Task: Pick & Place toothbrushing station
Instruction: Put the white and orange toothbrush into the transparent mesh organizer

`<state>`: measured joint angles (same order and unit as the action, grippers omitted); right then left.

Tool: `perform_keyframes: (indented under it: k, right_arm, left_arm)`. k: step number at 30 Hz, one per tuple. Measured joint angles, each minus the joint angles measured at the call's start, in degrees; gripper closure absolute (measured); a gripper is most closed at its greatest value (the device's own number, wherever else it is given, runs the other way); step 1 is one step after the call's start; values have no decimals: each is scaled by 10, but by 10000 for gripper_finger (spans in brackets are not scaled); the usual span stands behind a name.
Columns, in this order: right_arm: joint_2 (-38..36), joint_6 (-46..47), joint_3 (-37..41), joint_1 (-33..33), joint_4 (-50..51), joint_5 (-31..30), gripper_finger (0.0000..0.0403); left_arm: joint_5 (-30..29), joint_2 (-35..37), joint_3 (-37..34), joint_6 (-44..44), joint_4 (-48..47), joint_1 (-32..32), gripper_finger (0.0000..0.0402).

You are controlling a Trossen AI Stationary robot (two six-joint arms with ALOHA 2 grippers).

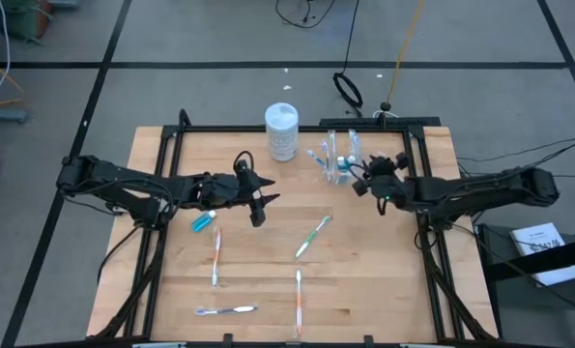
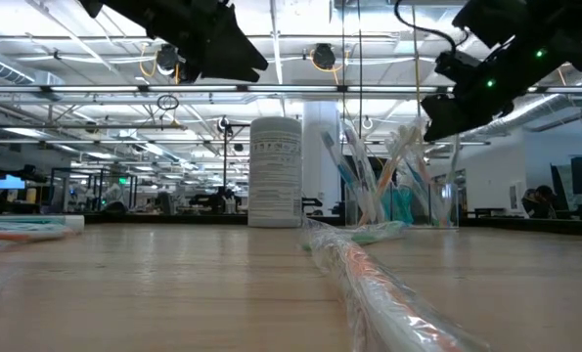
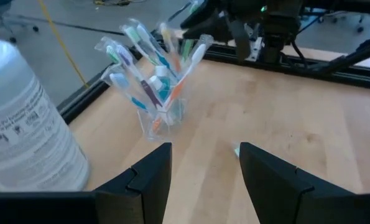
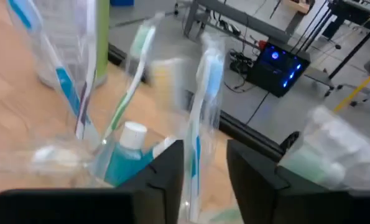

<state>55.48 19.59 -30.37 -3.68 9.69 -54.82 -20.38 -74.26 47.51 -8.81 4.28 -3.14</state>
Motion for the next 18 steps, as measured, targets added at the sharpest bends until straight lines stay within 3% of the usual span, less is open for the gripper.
perform_keyframes:
  k: [4,7,13,18]
  right_arm:
    - [-44,-73,0,0,1,20,263]
    - [-81,-115,0,0,0,93,254]
    - [-116,7,0,0,-8,273,258]
    - [-115,-12,0,0,-17,388,263]
  left_arm:
    - [28,0,0,-30,-22,0,206]
    - [75,0,0,-51,-41,0,206]
    - [120,0,0,-92,-52,-3,206]
    - [136,-24,0,-113,-1,-4,206]
